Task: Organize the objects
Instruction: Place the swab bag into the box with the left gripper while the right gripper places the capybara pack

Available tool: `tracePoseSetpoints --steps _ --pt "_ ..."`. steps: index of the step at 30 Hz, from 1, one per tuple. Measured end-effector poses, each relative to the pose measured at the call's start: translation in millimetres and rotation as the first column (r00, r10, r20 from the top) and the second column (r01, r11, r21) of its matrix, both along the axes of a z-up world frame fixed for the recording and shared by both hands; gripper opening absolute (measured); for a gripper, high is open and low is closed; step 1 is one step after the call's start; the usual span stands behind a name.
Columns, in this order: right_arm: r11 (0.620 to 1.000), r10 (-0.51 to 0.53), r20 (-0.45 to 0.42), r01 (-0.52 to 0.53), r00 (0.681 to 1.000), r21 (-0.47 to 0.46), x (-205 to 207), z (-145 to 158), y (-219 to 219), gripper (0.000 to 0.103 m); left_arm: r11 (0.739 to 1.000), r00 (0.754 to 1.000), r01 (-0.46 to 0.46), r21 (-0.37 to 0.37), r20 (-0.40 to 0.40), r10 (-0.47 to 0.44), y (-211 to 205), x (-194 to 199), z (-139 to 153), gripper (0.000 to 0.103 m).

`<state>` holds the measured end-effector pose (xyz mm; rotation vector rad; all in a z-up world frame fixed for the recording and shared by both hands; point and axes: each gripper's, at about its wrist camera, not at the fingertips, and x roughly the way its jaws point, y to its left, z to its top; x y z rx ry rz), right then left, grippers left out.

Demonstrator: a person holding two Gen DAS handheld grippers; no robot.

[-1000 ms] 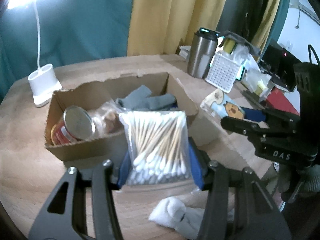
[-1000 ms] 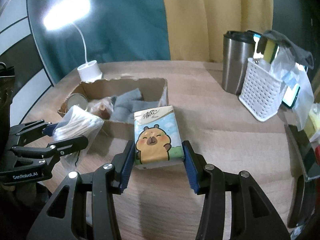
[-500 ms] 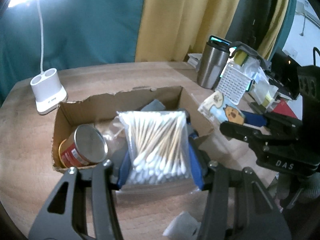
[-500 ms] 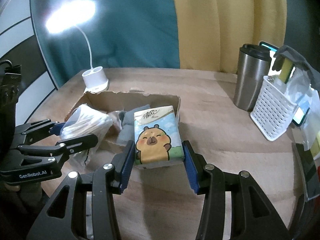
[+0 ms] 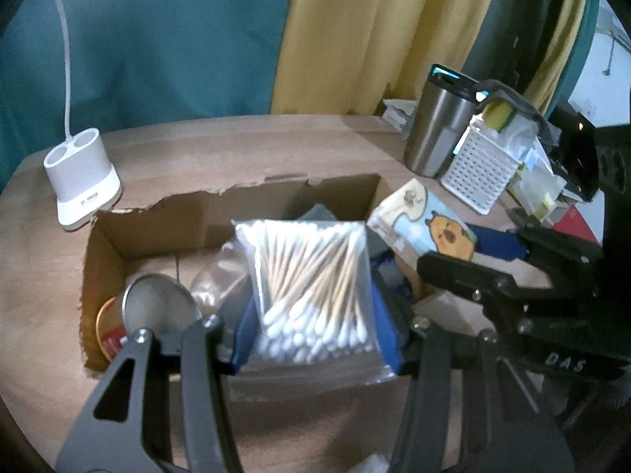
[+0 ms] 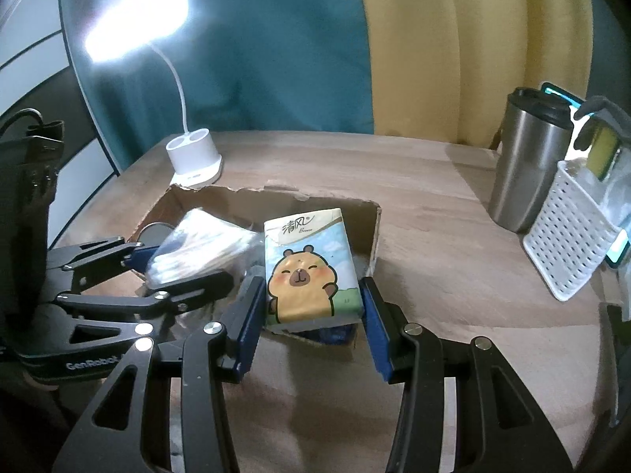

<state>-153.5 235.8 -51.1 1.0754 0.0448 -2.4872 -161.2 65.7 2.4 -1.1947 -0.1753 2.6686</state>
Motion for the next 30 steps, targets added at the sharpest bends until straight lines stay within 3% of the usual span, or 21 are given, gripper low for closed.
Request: tracePoseSetpoints --steps 12,24,30 --pt "1.000 0.016 0.045 -0.016 0.999 0.002 -22 -15 -8 0.051 1.000 0.998 -0.021 0.023 0.065 0.019 1 -31 -21 0.052" --pt "1.000 0.027 0.062 -0.028 0.998 0.008 -15 -16 -5 0.054 0.998 0.997 -0.036 0.049 0.071 0.033 -5 -32 -20 0.056" --pt "1.000 0.007 0.051 -0.008 0.999 0.020 -8 -12 -7 0.064 0.995 0.997 -0.047 0.091 0.061 0.042 -15 -22 -12 0.071"
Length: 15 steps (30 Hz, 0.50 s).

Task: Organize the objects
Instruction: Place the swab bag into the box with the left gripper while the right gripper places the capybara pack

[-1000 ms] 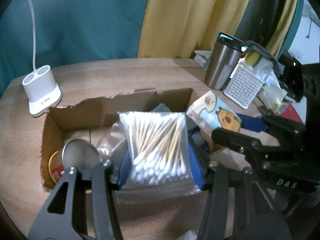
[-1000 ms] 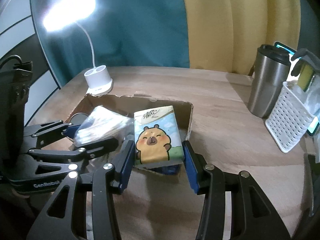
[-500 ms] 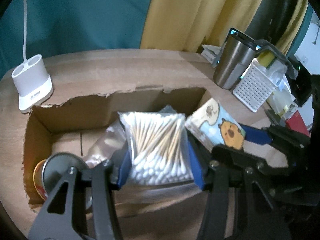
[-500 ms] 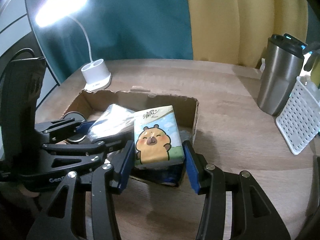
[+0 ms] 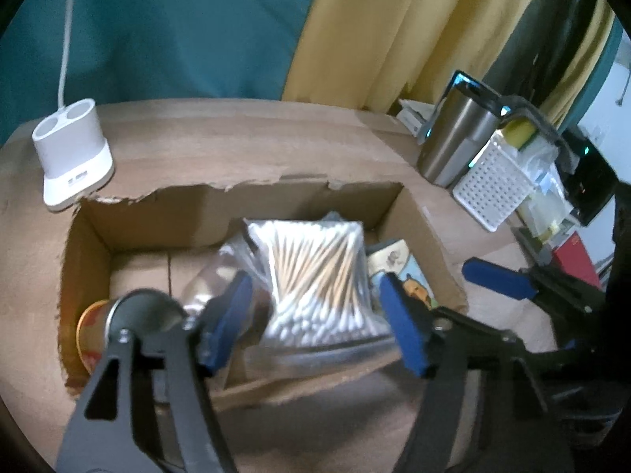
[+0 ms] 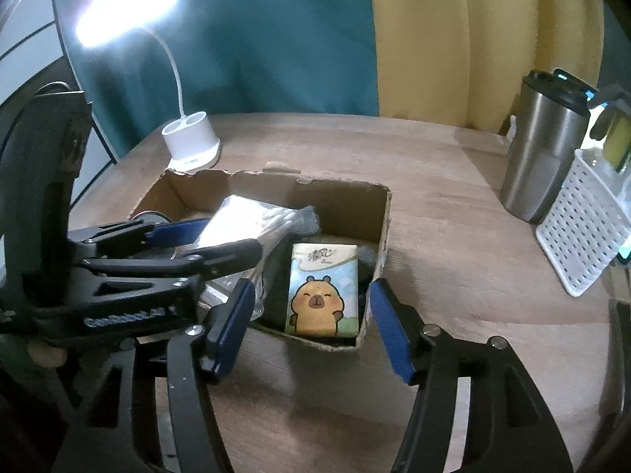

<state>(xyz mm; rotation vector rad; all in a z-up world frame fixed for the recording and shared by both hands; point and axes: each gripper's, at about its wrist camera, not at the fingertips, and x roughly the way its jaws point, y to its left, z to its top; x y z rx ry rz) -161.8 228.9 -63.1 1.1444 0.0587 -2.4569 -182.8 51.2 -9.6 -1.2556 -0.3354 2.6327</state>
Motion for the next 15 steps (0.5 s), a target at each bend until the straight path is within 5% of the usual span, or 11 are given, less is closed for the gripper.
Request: tracePoseSetpoints --steps 15 --pt "0.998 -0.065 -0.012 0.065 0.998 0.026 46 5 0 0.064 1.000 0.995 0.023 -0.005 -0.097 -0.023 -12 61 24 0.071"
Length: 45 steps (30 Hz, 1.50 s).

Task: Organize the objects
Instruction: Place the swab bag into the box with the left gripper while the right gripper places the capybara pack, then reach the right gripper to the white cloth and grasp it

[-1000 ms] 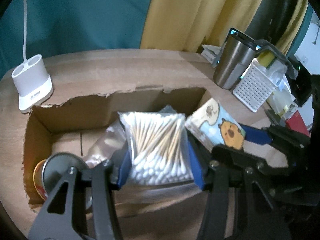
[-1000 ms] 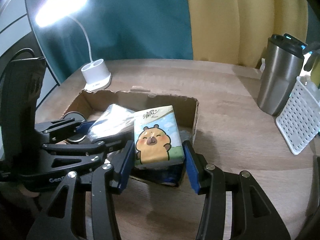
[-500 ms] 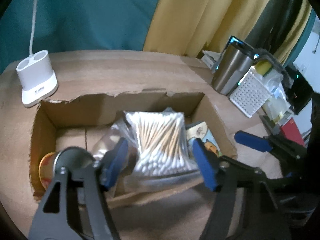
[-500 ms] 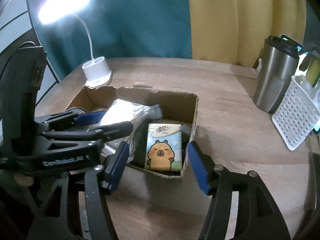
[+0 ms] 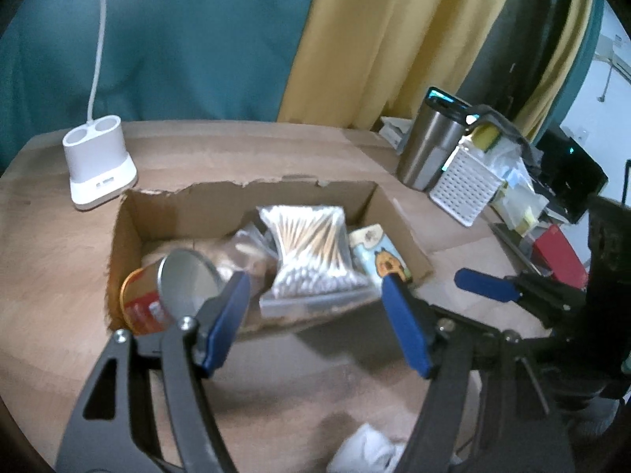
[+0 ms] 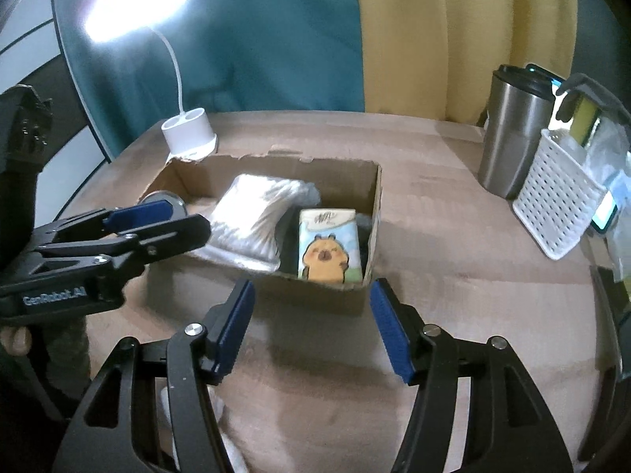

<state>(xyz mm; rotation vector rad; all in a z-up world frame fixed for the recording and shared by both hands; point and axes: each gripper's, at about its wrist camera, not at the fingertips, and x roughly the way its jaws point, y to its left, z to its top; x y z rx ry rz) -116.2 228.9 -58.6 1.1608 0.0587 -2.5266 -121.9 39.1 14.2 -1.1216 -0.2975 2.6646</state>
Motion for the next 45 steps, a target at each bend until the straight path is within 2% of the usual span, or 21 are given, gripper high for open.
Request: tracePoseSetpoints --steps 21,29,39,41,45 --pt "1.000 -0.018 0.023 0.018 1.000 0.019 71 -19 -18 0.064 1.000 1.000 -0.024 -0.006 -0.018 0.024 -25 78 -8 0.071" --pt "1.000 -0.006 0.038 0.006 0.999 0.022 90 -27 -23 0.064 0.999 0.999 -0.037 -0.013 0.005 0.037 -31 92 -21 0.071" --pt "0.995 0.068 0.104 -0.075 0.992 0.062 105 -53 -41 0.064 0.999 0.998 -0.039 -0.019 0.046 0.040 -29 98 -39 0.071" --pt "0.996 0.073 0.120 -0.080 0.990 0.049 105 -58 -38 0.069 0.999 0.998 -0.039 -0.022 0.056 0.040 -29 96 -42 0.071" --pt "0.996 0.063 0.117 -0.070 0.991 0.055 99 -59 -29 0.070 0.999 0.997 -0.038 -0.022 0.069 0.039 -26 91 -46 0.071"
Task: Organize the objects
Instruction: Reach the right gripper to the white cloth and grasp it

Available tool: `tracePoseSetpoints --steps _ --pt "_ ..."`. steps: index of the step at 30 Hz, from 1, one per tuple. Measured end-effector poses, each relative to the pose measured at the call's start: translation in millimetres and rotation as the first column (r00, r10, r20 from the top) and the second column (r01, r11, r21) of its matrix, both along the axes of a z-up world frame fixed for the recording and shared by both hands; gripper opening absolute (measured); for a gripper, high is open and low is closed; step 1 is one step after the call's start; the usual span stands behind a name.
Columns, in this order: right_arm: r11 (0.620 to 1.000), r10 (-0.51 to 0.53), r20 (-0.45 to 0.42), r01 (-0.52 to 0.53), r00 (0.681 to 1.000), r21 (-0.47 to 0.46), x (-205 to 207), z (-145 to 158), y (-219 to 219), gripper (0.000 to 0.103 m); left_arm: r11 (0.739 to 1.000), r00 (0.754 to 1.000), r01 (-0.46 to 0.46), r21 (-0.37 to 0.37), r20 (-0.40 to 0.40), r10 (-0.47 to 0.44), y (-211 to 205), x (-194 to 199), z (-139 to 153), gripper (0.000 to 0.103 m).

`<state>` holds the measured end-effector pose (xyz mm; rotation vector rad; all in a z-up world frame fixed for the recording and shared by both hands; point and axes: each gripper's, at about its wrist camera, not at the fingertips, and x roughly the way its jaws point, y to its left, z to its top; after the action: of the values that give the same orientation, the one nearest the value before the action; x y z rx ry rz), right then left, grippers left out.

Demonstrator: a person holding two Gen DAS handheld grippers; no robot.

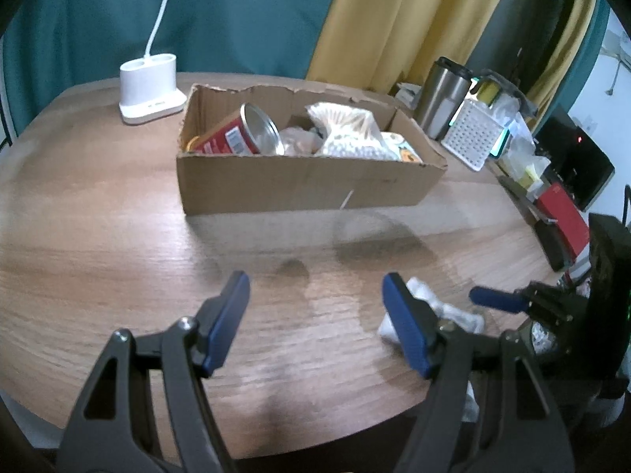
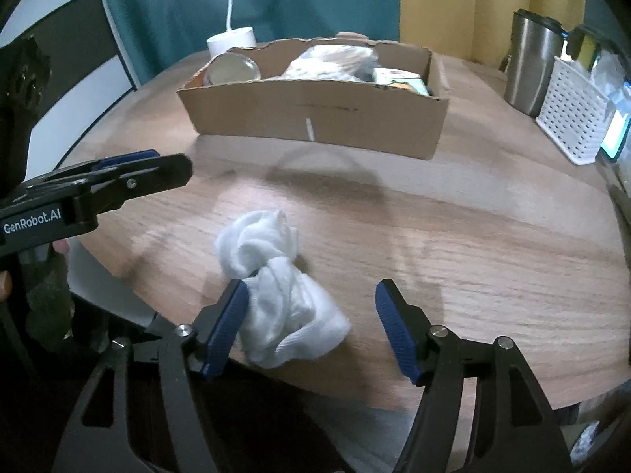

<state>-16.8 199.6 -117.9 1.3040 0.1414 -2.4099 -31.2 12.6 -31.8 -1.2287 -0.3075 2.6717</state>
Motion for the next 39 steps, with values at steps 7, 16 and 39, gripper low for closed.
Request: tracePoseSetpoints --steps 7,16,39 --pt "0.996 -0.071 -0.061 0.074 0.996 0.052 -27 3 24 0.079 1.000 1.000 0.014 -0.003 0.023 -0.014 7 -12 -4 0.071" --pt "0.982 -0.187 -0.005 0.187 0.982 -0.007 -24 10 51 0.079 0.997 0.997 0.072 0.014 0.008 -0.072 17 -13 0 0.071" --pt "0.973 -0.209 0.041 0.211 0.977 -0.090 -46 1 65 0.069 0.998 0.997 0.065 -0.021 0.041 -0.064 26 -27 -1 0.071"
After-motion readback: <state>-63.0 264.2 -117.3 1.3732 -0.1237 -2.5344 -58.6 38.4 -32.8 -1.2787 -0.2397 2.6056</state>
